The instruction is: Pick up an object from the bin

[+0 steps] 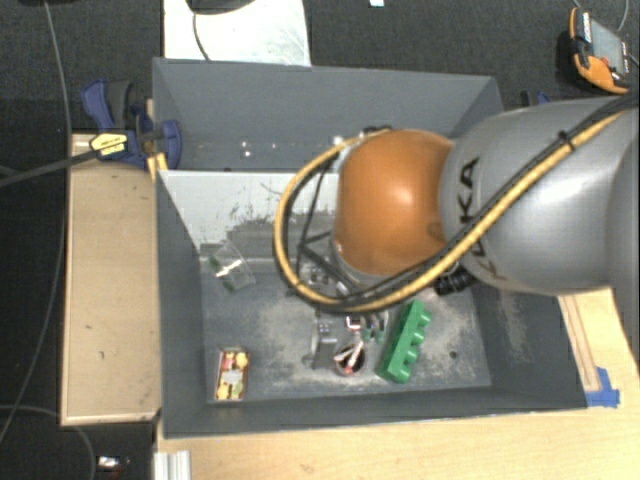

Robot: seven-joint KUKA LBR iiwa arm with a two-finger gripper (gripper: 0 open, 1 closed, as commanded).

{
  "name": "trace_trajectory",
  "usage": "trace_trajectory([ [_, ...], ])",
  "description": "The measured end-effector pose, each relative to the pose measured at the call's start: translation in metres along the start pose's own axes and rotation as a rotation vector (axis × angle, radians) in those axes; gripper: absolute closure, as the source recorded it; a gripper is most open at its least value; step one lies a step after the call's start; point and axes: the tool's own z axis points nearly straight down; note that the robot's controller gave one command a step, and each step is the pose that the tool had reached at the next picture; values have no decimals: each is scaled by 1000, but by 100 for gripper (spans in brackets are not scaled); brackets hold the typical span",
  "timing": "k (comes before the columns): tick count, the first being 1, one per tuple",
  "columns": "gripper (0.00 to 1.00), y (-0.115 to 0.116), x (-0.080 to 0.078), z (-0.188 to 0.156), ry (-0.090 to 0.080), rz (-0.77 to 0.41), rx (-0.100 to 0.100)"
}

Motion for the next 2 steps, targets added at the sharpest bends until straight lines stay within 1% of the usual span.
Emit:
trace_trajectory([
  [1, 0, 0, 0, 0, 0, 1, 0],
  [2, 0, -36, 7, 23, 1, 19, 1],
])
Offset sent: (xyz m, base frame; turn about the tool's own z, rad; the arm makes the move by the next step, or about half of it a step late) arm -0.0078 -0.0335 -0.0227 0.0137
